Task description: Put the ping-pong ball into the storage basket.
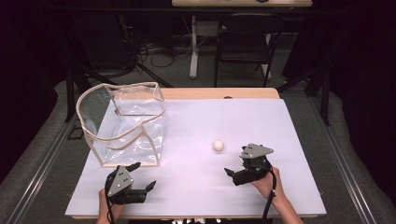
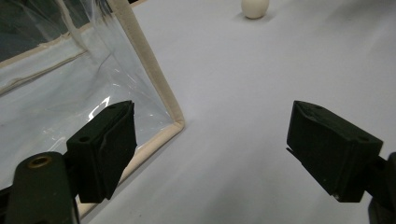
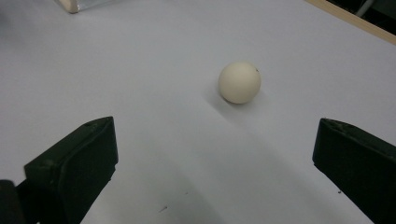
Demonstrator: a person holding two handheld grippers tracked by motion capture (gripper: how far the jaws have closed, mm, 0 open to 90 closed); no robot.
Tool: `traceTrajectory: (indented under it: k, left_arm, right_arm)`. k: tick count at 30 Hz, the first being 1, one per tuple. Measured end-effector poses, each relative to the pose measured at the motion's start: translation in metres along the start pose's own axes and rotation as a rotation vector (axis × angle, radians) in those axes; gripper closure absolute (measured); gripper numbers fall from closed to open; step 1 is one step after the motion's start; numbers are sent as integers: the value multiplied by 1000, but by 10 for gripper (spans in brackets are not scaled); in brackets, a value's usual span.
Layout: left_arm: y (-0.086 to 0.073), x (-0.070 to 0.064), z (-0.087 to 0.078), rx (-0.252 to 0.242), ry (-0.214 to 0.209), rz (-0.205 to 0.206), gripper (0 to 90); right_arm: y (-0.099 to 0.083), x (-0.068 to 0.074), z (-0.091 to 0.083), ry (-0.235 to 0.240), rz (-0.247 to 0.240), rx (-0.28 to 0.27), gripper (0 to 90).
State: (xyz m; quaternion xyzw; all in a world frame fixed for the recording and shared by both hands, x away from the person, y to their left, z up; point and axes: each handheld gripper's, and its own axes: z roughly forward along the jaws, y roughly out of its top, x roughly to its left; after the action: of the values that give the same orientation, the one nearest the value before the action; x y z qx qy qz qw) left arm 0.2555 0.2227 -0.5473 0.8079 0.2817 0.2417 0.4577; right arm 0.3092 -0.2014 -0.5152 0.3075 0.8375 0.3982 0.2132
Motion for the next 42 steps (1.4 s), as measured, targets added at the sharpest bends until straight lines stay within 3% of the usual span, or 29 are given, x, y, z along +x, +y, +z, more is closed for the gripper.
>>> traceTrajectory:
  k: [14, 42]
  left_arm:
    - [0, 1, 0, 0, -5, 3, 162]
    - [0, -1, 1, 4, -10, 7, 162]
  right_arm:
    - [16, -4, 12, 6, 1, 12, 0]
    - [40, -25, 39, 21, 8, 53, 0]
